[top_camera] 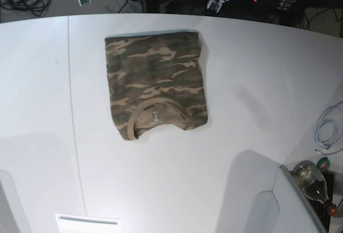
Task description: Layout the t-shirt on the table in an organized manner, then fold the t-shirt properly
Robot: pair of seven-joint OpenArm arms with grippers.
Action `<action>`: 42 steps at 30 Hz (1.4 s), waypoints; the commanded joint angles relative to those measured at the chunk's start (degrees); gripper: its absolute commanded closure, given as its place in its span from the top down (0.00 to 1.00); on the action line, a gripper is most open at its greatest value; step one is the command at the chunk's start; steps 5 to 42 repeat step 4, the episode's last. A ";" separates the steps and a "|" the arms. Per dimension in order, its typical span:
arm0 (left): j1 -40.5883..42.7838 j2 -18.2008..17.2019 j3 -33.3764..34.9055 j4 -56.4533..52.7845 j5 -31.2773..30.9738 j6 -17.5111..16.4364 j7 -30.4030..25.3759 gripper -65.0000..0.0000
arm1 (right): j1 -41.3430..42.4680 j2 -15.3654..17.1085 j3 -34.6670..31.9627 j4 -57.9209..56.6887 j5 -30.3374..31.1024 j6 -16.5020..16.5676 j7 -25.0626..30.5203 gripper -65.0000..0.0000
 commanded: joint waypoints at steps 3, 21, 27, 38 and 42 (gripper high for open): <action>0.08 -1.70 0.06 0.12 -0.21 0.22 -0.88 0.00 | 1.07 0.56 -0.13 0.03 0.10 -0.02 0.74 0.01; 0.17 -1.70 0.06 0.12 -0.21 0.22 -0.88 0.00 | 1.24 0.56 -0.13 0.11 0.10 -0.02 0.74 0.01; 0.17 -1.70 0.06 0.12 -0.21 0.22 -0.88 0.00 | 1.24 0.56 -0.13 0.11 0.10 -0.02 0.74 0.01; 0.17 -1.70 0.06 0.12 -0.21 0.22 -0.88 0.00 | 1.24 0.56 -0.13 0.11 0.10 -0.02 0.74 0.01; 0.17 -1.70 0.06 0.12 -0.21 0.22 -0.88 0.00 | 1.24 0.56 -0.13 0.11 0.10 -0.02 0.74 0.01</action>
